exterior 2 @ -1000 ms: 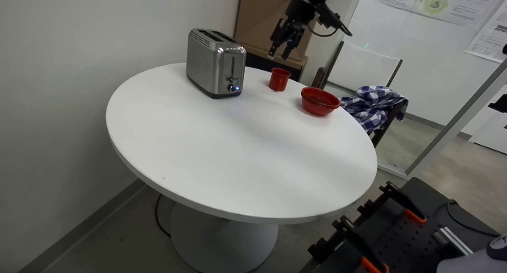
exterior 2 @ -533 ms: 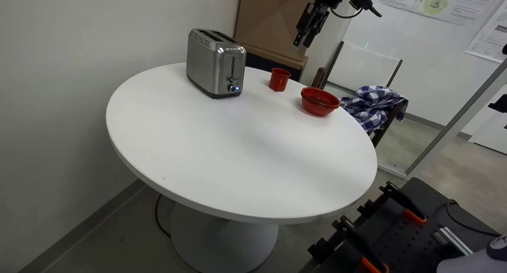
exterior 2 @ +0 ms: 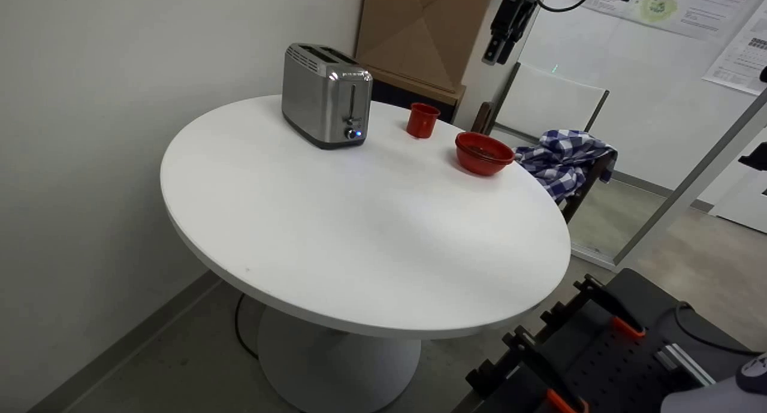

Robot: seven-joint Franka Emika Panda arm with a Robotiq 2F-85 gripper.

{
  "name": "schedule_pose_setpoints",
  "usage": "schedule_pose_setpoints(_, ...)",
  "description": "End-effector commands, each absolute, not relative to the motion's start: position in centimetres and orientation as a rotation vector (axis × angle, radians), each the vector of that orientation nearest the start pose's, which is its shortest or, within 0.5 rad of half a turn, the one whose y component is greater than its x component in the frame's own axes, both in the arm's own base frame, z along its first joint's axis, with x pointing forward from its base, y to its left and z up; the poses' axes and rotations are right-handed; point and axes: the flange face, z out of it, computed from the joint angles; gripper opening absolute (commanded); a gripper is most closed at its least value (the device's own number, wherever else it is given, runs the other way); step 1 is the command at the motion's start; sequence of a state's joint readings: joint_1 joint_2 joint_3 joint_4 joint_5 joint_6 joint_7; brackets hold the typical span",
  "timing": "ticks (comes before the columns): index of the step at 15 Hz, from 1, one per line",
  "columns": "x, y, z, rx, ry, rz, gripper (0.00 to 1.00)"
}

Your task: Turn on the toaster

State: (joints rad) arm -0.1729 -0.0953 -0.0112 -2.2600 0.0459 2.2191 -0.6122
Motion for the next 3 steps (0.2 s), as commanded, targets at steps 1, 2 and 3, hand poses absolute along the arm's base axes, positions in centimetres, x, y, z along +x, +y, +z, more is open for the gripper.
schedule_pose_setpoints(1,49.90,-9.22,40.92,-3.065,-0.623,-0.103,1.00)
schedule_pose_setpoints(2,49.72,-9.21,40.96,-3.066,-0.623,-0.103,1.00)
schedule_pose_setpoints(3,49.66,-9.17,40.92,-3.066,-0.624,-0.101,1.00)
